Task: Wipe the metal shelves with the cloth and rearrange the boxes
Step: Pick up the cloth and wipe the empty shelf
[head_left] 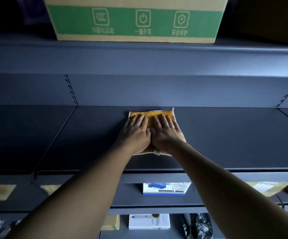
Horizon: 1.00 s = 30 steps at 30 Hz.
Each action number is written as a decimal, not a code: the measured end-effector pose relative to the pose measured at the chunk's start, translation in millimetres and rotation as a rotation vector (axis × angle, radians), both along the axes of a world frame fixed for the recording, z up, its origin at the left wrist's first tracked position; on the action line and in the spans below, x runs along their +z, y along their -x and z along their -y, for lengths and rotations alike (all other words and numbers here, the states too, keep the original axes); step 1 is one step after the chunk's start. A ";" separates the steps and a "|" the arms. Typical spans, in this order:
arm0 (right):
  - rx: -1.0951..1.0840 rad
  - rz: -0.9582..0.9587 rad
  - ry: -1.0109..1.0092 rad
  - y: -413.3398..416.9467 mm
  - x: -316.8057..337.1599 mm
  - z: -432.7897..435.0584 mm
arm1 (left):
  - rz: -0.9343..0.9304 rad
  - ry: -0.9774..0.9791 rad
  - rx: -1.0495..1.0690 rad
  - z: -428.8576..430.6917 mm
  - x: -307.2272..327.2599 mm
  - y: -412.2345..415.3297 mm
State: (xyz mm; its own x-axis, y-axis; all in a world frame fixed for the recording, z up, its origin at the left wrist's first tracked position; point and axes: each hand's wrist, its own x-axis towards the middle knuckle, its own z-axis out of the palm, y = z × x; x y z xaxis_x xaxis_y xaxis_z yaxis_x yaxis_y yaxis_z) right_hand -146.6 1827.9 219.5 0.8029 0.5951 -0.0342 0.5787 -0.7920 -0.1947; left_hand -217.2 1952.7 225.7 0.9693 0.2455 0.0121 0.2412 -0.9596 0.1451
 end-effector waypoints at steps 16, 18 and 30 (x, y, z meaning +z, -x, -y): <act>-0.057 -0.023 0.052 95.9 1.9 10.2 | 0.030 -0.008 -0.071 4.5 -3.7 87.3; -0.049 -0.028 0.052 106.1 3.2 -1.9 | 0.028 -0.010 -0.063 -7.5 -4.6 98.1; -0.034 -0.019 0.031 109.3 1.1 -32.0 | 0.010 0.006 -0.054 -37.2 -3.1 102.7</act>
State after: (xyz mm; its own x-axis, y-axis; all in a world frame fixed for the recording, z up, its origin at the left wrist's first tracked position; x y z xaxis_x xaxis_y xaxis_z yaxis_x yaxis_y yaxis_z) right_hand -256.0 1859.9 220.6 0.8219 0.5656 -0.0677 0.5475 -0.8172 -0.1800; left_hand -320.0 1989.9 222.6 0.9810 0.1931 0.0209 0.1877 -0.9703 0.1528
